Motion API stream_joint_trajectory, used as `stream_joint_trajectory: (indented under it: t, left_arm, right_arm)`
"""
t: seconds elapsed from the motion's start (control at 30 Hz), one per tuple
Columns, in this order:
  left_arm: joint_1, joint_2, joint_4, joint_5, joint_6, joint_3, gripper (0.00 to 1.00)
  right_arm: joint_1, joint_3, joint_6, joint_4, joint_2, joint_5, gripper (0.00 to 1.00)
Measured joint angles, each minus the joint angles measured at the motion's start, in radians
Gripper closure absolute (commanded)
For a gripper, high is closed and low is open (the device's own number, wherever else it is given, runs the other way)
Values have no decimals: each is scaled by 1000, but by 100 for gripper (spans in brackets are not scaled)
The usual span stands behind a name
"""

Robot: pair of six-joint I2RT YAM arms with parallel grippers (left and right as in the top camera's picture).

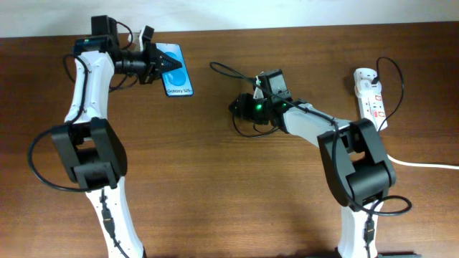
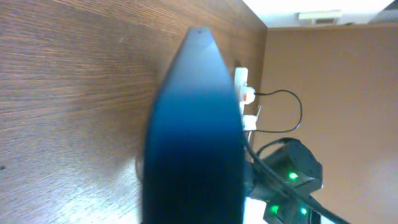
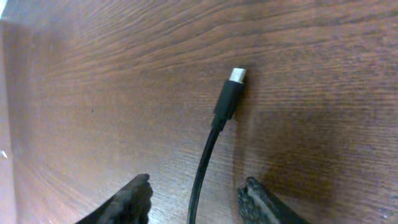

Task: Plug charger to phone and switch on socket
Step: 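Lower the right gripper onto the black cable's plug and grasp it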

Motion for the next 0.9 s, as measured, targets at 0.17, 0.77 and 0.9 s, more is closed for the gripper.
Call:
stream_joint_trajectory:
  t: [0.17,0.77,0.9]
  left_arm:
    - [-30,0,0,9,7,0,100]
    - [-54,0,-9,9,7,0,100]
    - [-54,0,-13,9,7,0,100]
  right_arm:
    - [0,0,22,34,19,0,57]
    - [0,10,145,168,80,-4,79]
    - [0,15,149,167,95,-4,96]
